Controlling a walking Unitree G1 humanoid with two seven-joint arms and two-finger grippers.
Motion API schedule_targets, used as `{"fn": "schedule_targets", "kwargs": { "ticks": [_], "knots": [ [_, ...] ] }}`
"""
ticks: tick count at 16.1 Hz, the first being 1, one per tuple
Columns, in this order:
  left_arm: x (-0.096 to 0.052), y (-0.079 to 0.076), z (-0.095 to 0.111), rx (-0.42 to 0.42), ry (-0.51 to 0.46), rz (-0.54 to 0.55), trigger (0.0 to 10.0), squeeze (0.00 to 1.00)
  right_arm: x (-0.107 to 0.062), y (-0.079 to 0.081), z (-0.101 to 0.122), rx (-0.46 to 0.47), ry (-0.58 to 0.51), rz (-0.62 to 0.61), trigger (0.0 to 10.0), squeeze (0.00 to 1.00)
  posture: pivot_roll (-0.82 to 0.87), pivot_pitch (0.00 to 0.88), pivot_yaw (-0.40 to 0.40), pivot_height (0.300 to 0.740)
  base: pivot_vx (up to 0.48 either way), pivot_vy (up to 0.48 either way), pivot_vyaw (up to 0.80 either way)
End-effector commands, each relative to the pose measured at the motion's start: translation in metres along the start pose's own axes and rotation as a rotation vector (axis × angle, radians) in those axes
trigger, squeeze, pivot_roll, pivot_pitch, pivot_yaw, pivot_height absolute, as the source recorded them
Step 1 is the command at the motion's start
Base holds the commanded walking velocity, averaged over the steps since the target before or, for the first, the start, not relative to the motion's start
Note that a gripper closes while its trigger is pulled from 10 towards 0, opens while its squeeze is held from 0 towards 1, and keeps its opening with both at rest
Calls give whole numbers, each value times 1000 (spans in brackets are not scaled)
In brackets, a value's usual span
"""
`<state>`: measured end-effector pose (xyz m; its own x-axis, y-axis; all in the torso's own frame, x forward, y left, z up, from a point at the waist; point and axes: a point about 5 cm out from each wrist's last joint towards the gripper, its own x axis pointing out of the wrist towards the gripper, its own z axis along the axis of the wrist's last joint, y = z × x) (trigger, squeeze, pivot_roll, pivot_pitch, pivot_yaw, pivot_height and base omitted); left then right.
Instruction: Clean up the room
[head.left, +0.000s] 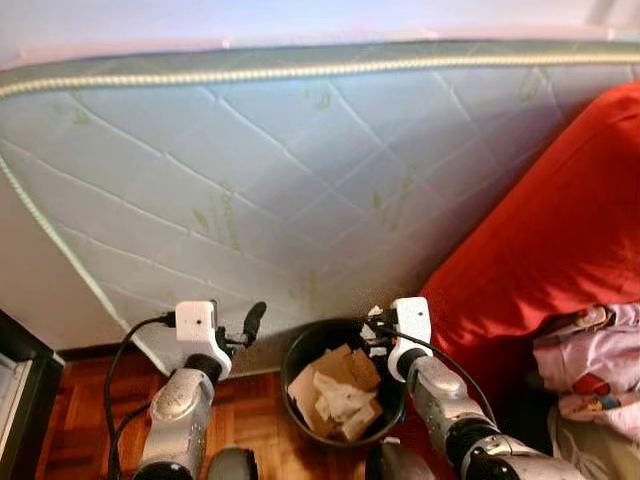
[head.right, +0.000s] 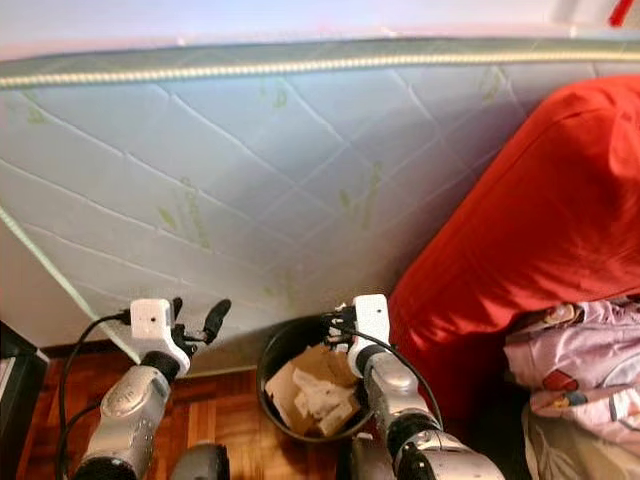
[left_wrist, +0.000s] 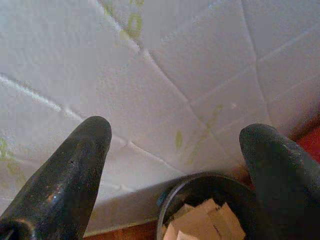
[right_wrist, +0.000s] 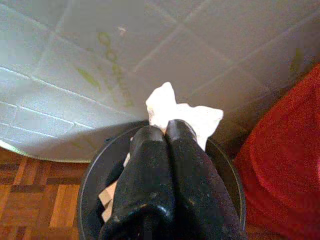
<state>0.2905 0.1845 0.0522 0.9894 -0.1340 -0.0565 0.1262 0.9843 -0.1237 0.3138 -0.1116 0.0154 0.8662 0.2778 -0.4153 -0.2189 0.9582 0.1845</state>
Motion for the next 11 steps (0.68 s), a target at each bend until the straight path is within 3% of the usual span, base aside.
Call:
{"fn": "schedule_targets", "kwargs": {
  "ticks": [1,8,9,10,11],
  "knots": [
    [-4,-1,0,-10,3,2,10000,0,-1,-3,0,12,0,-11,10000,0,142,171,-77,644,0,0,0],
    [-19,0,3,-1,7,6,10000,0,0,-6,5,55,-33,-42,10000,0,158,219,-74,644,0,0,0],
    [-20,0,3,0,10,7,10000,0,1,-5,7,56,-38,-42,10000,118,164,225,-74,644,0,0,0],
    [-22,0,3,0,12,10,10000,0,1,-4,10,63,-47,-43,10000,1000,168,229,-74,644,0,0,0],
    [-23,0,4,-1,13,11,10000,0,2,-4,10,64,-48,-43,10000,1000,168,230,-74,644,0,0,0]
  ]
}}
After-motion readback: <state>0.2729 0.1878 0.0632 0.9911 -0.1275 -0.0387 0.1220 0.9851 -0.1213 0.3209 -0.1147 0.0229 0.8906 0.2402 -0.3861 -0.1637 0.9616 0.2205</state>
